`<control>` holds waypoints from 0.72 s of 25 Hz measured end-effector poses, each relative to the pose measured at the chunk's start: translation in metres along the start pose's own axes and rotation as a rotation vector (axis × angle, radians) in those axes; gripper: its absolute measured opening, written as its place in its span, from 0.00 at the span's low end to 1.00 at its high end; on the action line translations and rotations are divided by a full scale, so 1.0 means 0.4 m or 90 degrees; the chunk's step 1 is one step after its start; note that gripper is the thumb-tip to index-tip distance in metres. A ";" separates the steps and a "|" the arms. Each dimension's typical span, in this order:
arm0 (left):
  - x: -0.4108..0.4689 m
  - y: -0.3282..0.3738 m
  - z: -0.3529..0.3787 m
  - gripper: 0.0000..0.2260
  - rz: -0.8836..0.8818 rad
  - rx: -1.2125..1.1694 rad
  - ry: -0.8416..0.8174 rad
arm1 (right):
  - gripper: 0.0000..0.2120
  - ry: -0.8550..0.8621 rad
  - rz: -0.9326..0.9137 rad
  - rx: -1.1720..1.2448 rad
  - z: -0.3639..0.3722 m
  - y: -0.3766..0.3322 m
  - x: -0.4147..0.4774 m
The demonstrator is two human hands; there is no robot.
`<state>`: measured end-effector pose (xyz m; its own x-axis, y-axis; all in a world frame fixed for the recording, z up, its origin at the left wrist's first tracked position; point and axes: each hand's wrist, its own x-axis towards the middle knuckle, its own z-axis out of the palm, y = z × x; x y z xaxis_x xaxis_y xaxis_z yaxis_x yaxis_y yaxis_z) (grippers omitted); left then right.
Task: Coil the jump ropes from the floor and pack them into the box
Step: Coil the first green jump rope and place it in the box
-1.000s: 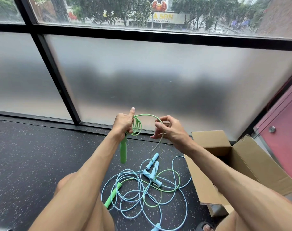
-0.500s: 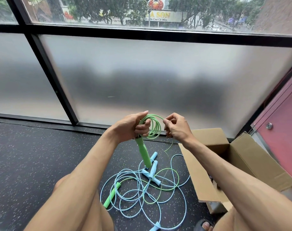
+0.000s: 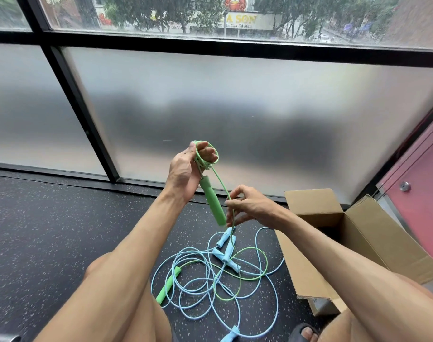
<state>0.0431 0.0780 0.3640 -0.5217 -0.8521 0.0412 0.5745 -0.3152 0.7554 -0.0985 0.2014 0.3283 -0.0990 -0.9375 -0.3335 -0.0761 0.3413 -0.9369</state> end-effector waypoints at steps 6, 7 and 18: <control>0.017 -0.003 -0.025 0.13 0.219 0.269 0.143 | 0.08 -0.028 -0.002 -0.059 0.023 0.012 -0.014; 0.020 -0.003 -0.029 0.14 0.244 0.331 0.156 | 0.07 -0.007 -0.033 -0.108 0.025 0.009 -0.013; 0.005 -0.026 -0.051 0.13 0.178 0.758 0.076 | 0.08 0.148 -0.336 -0.412 0.009 -0.052 -0.040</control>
<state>0.0489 0.0711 0.3430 -0.3764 -0.8817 0.2843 -0.3094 0.4089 0.8585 -0.0918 0.2089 0.3525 -0.0866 -0.9709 0.2234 -0.7116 -0.0967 -0.6959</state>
